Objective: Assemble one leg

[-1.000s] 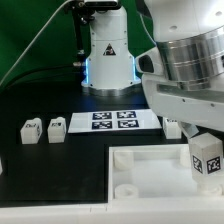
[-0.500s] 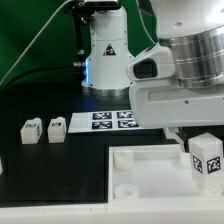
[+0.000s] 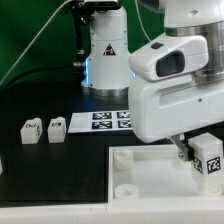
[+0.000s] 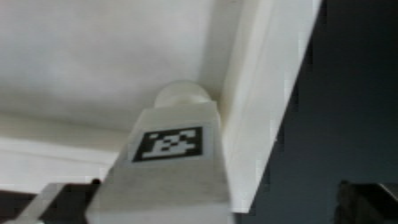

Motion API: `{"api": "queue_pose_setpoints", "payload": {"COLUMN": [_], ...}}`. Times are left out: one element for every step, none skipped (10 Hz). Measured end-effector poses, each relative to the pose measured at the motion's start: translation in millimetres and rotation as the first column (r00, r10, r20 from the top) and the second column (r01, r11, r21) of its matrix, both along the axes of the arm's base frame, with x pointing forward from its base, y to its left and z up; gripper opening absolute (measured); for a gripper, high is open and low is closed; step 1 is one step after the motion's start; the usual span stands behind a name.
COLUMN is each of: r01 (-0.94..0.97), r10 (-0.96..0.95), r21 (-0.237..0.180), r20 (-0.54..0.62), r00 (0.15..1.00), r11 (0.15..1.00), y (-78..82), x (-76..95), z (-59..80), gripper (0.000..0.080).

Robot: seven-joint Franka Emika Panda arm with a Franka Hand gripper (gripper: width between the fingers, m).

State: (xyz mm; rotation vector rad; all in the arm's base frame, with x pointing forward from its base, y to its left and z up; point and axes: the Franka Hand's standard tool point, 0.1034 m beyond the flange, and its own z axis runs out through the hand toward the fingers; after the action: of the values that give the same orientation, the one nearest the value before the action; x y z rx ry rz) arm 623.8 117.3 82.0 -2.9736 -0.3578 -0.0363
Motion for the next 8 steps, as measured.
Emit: {"api": "queue_pose_setpoints", "payload": {"r01": [-0.001, 0.014, 0.034, 0.054, 0.118, 0.224, 0.308, 0.465], "r10": [0.001, -0.014, -0.034, -0.054, -0.118, -0.224, -0.308, -0.464], "r21": [0.0, 0.001, 0.0, 0.001, 0.0, -0.003, -0.002, 0.012], "r20": [0.0, -0.003, -0.006, -0.009, -0.016, -0.03, -0.04, -0.055], "r00": [1.0, 1.0, 0.999, 0.999, 0.993, 0.974, 0.951, 0.884], "r11": [1.0, 1.0, 0.999, 0.999, 0.993, 0.974, 0.951, 0.885], "y": [0.7, 1.0, 1.0, 1.1, 0.5, -1.2, -1.4, -3.9], "x": [-0.1, -0.3, -0.3, -0.3, 0.2, 0.6, 0.8, 1.7], "z": [0.2, 0.0, -0.1, -0.1, 0.2, -0.1, -0.5, -2.3], "gripper": [0.0649, 0.0649, 0.0554, 0.0372, 0.0372, 0.0307, 0.0307, 0.0306]}}
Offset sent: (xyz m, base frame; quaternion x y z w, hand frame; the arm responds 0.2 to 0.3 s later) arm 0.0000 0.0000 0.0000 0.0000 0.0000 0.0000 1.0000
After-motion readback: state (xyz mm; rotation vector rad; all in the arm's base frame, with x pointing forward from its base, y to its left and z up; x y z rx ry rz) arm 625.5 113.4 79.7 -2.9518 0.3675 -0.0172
